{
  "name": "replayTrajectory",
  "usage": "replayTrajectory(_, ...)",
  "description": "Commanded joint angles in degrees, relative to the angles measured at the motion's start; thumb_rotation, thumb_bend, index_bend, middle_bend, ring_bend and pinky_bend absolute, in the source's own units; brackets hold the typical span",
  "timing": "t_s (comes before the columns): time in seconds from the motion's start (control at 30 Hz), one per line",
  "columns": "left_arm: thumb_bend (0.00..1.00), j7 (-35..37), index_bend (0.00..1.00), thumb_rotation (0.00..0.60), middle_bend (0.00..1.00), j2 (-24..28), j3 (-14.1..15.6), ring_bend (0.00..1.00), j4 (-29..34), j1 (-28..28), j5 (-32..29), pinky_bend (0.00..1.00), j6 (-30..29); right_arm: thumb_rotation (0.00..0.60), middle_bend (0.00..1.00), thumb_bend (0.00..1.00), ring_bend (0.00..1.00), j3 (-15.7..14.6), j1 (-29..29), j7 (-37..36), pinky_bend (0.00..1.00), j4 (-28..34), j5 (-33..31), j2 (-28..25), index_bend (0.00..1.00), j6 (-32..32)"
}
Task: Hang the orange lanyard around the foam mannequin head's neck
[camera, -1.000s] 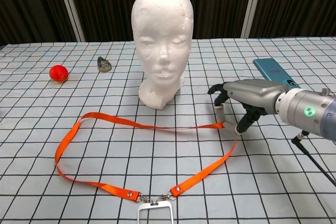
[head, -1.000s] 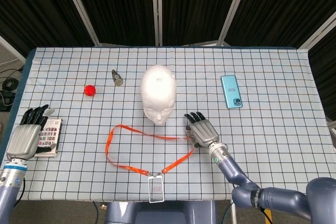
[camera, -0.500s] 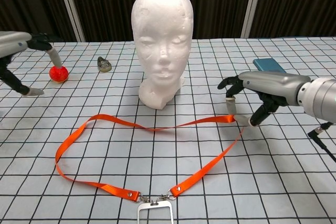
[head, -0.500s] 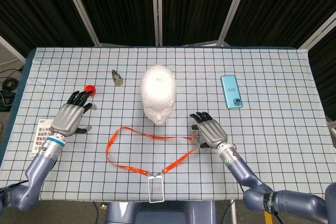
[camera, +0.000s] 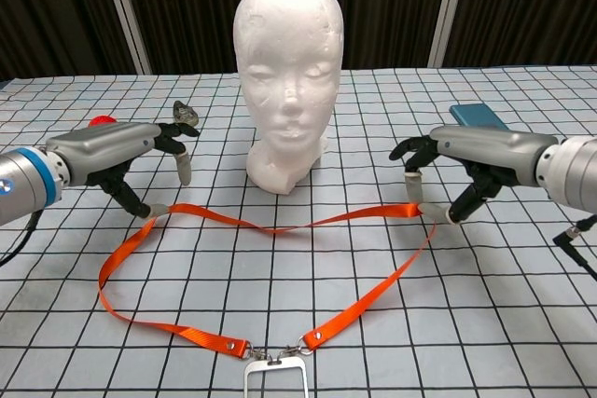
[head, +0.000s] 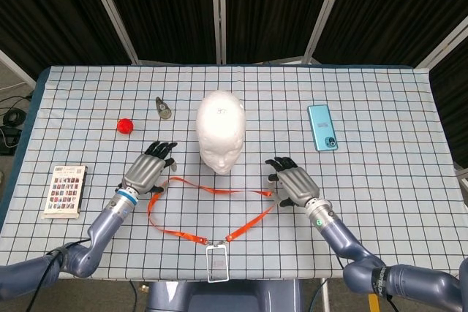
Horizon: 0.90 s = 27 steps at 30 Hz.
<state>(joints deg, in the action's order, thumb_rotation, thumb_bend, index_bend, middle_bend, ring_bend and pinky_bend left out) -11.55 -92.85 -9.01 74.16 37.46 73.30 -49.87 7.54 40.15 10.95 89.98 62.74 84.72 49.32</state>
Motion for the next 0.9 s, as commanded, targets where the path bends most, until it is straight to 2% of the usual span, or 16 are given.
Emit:
replayTrajectory(0.03,0.35,0.3,0.43,0.600,0.00,-1.1,0.5,0.00,-1.2,0.6,0.0,0.00,0.4,0.600,0.10,0.48,0.00,-0.1,-0.1,-0.6,0.00,-0.2,0.5,-0.1,0.72,-0.1)
replayTrajectory(0.43,0.44,2.4,0.46,0.600,0.00,-4.3,1.5,0.00,-5.8,1.2,-1.1,0.00,1.3,0.600,0.10,0.48,0.00,-0.4,-0.3,-2.1,0.00,-0.9,1.6,-0.4,0.72,-0.3)
replayTrajectory(0.6,0.47,3.5,0.52,0.600,0.00,-5.0,1.9,0.00,-6.7,1.2,-0.8,0.00,1.0,0.600,0.10,0.48,0.00,-0.6,-0.4,-2.4,0.00,-0.9,2.1,-0.3,0.72,-0.2)
replayTrajectory(0.73,0.51,4.0,0.60,0.600,0.00,-5.2,1.9,0.00,-6.8,1.1,-0.4,0.00,0.4,0.600,0.10,0.48,0.00,-0.6,-0.4,-2.5,0.00,-0.7,2.3,-0.4,0.72,-0.1)
replayTrajectory(0.9,0.52,4.9,0.62,0.600,0.00,-4.5,2.2,0.00,-5.4,0.7,0.9,0.00,-1.5,0.600,0.11,0.48,0.00,-0.8,-0.7,-2.7,0.00,0.2,3.5,-1.3,0.72,0.5)
